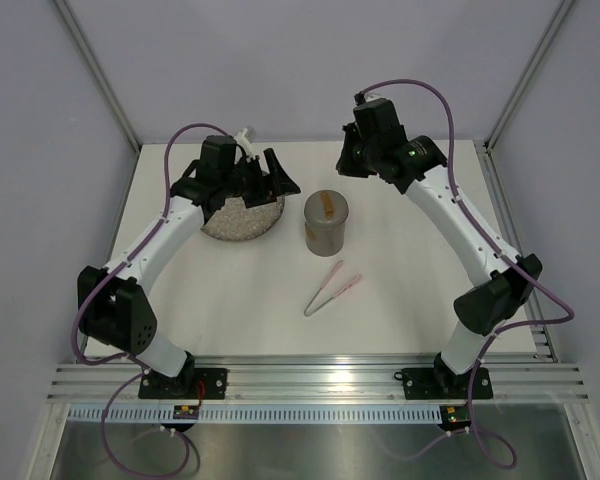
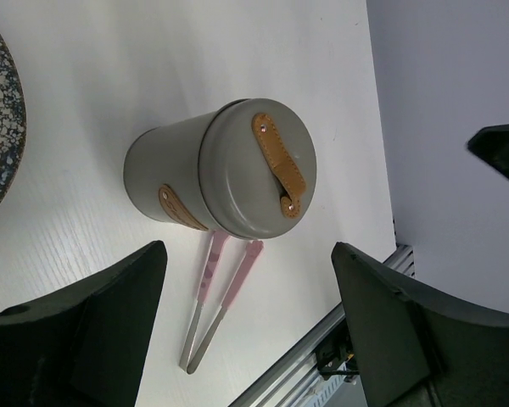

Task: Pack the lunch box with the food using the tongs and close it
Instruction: Close the box lid on the packing box.

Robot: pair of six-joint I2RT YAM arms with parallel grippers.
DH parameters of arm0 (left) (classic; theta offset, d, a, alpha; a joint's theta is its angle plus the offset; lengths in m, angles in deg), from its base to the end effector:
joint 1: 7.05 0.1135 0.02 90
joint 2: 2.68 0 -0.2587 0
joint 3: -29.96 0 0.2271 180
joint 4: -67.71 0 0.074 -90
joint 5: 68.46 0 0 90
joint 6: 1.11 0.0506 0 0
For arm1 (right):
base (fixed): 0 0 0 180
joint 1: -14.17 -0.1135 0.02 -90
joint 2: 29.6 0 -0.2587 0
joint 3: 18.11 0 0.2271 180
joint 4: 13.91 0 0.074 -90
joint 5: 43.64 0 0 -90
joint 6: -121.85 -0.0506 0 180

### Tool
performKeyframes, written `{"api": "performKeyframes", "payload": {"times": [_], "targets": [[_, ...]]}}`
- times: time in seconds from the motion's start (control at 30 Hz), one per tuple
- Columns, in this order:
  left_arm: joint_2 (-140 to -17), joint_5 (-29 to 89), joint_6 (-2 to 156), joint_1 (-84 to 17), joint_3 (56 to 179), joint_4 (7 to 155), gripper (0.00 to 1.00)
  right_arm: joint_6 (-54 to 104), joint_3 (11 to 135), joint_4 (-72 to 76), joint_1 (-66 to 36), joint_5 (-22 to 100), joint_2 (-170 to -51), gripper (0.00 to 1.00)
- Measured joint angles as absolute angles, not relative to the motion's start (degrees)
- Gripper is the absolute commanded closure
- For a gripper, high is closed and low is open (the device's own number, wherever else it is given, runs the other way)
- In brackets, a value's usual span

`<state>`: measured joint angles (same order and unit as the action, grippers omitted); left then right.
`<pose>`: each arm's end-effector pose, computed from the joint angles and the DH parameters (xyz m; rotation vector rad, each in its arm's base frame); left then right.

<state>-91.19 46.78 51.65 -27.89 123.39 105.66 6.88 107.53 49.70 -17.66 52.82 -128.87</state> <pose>0.3100 -0.1411 0.3263 -0.0506 2.2774 -1.0383 0.3123 0.1872 0.3945 -0.0717 2.2476 0.4187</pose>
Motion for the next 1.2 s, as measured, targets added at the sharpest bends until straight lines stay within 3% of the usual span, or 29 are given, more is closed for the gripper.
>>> {"api": "performKeyframes", "payload": {"times": [0.17,0.4,0.63,0.97,1.2], "targets": [[-91.19,46.58,51.96,-27.83,123.72,106.16,0.18,7.3,110.09,49.22,-17.66,52.82,-131.16,0.92],[-91.19,46.51,52.05,-27.83,123.69,106.55,0.17,7.14,105.85,46.27,-17.58,52.47,-143.1,0.93],[-91.14,46.51,52.44,-27.83,123.65,106.55,0.17,7.56,107.2,49.55,-17.77,51.86,-142.55,0.91],[-91.1,46.34,52.46,-27.83,123.63,106.62,0.17,8.61,120.4,54.07,-17.95,53.0,-141.65,0.9],[-90.77,46.08,52.75,-27.83,123.56,107.14,0.17,8.46,110.52,52.24,-17.99,52.52,-142.33,0.92]]}}
